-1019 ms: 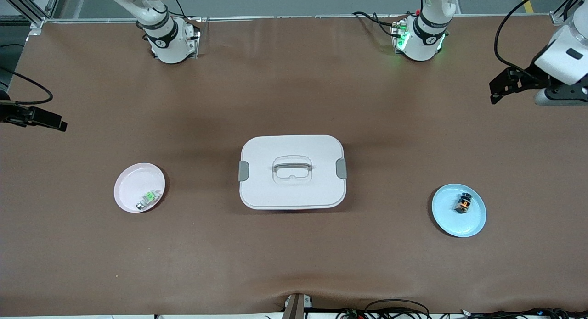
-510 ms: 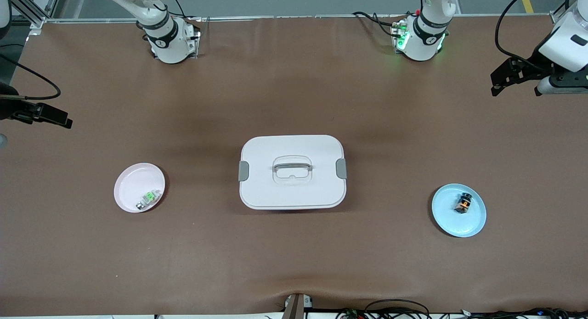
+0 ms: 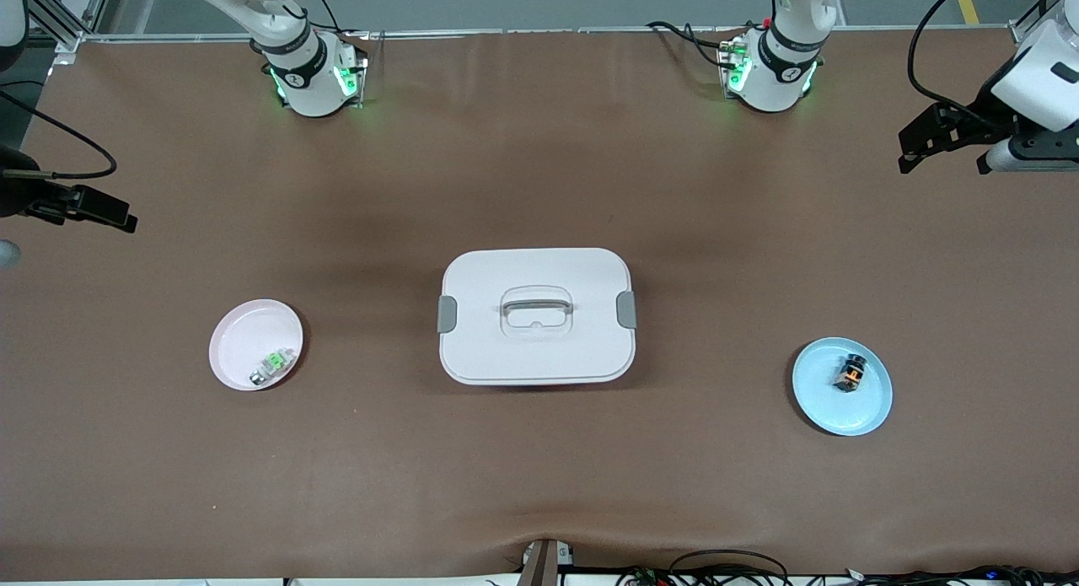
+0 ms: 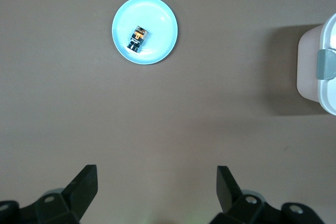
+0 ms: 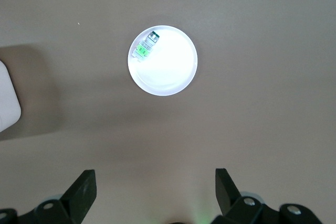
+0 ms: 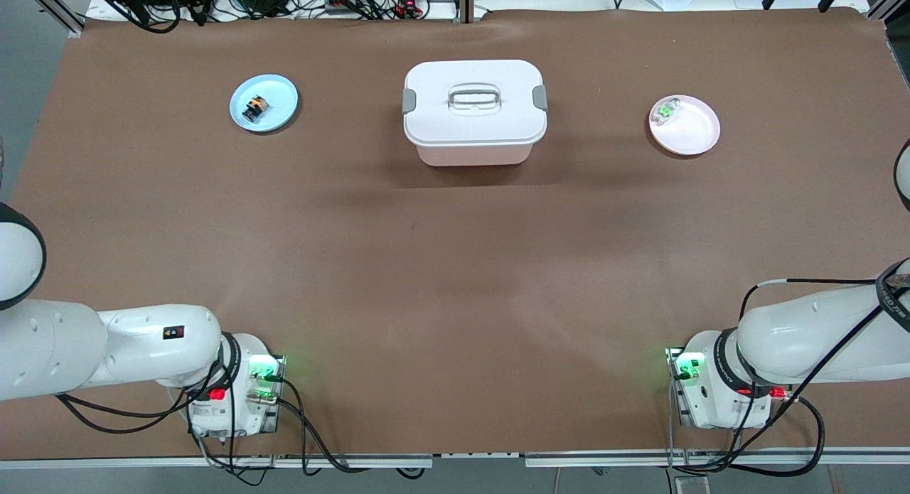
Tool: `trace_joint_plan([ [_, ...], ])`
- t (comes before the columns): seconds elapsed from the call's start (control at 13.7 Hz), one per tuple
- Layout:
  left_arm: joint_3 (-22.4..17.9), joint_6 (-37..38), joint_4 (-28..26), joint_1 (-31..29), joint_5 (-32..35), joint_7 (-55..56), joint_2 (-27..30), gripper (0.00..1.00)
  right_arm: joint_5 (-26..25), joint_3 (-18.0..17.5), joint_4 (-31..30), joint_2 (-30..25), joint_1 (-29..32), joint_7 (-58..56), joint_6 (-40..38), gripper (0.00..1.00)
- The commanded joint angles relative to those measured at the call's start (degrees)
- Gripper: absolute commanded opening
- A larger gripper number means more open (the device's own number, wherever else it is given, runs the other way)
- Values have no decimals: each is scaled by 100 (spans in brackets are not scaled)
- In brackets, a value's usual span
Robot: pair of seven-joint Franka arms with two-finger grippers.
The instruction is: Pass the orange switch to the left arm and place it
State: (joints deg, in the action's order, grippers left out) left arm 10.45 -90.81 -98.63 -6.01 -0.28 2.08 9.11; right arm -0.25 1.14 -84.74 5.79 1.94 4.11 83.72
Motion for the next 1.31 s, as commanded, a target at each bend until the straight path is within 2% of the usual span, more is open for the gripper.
trace_joint_plan([
  [0.0, -26, 186, 432, -14, -95, -85, -216, 100, 69, 97, -445, -358, -105, 63, 249, 100],
  [0.22, -17, 327, 494, 4, -95, -41, -243, 100, 69, 132, -877, -622, -123, 72, 540, 100],
  [1.24, 18, 345, 767, 57, -33, -23, -418, 100, 174, 176, -798, -614, -194, 81, 584, 100],
])
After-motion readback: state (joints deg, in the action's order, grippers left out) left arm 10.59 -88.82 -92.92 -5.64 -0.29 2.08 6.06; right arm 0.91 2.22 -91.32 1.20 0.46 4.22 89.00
